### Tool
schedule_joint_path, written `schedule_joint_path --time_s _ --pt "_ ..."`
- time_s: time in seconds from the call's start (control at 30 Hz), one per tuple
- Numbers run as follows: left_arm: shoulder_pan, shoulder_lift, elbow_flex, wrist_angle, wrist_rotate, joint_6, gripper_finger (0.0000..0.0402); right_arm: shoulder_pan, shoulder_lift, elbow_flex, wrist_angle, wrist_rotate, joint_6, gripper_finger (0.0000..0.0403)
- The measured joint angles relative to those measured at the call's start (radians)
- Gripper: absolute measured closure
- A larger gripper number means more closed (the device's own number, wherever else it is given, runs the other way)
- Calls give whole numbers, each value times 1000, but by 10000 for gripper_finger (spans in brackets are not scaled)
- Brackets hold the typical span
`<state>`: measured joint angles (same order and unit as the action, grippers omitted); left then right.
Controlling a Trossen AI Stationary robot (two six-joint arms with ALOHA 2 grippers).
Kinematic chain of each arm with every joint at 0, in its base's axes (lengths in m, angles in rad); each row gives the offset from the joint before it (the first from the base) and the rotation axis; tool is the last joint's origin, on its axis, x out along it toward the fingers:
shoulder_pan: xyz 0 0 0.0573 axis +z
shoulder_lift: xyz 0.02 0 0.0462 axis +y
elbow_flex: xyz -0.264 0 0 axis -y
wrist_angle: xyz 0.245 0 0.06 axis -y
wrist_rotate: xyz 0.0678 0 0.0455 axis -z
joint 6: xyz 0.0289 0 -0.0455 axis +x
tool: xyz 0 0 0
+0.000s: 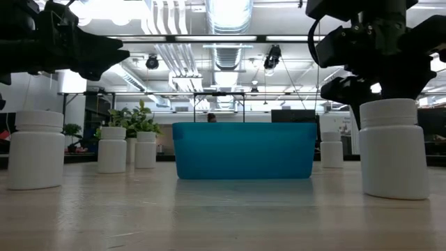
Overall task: Pick and place pill bottles into a basket
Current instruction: Put the white pill bottle into the blue bin
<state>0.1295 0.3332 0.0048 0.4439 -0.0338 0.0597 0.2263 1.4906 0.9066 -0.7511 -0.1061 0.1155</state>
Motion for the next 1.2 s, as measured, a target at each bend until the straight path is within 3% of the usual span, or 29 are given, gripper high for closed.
schedule_joint_path --time_s 0.33,0.8,1.2 --pt "0 0 0 0 0 0 180 0 0 70 -25 0 8 252" --pt "0 0 0 0 0 0 180 -2 0 279 -253 58 8 252" --pt "0 0 0 0 0 0 180 -78 1 406 -354 123 -6 252"
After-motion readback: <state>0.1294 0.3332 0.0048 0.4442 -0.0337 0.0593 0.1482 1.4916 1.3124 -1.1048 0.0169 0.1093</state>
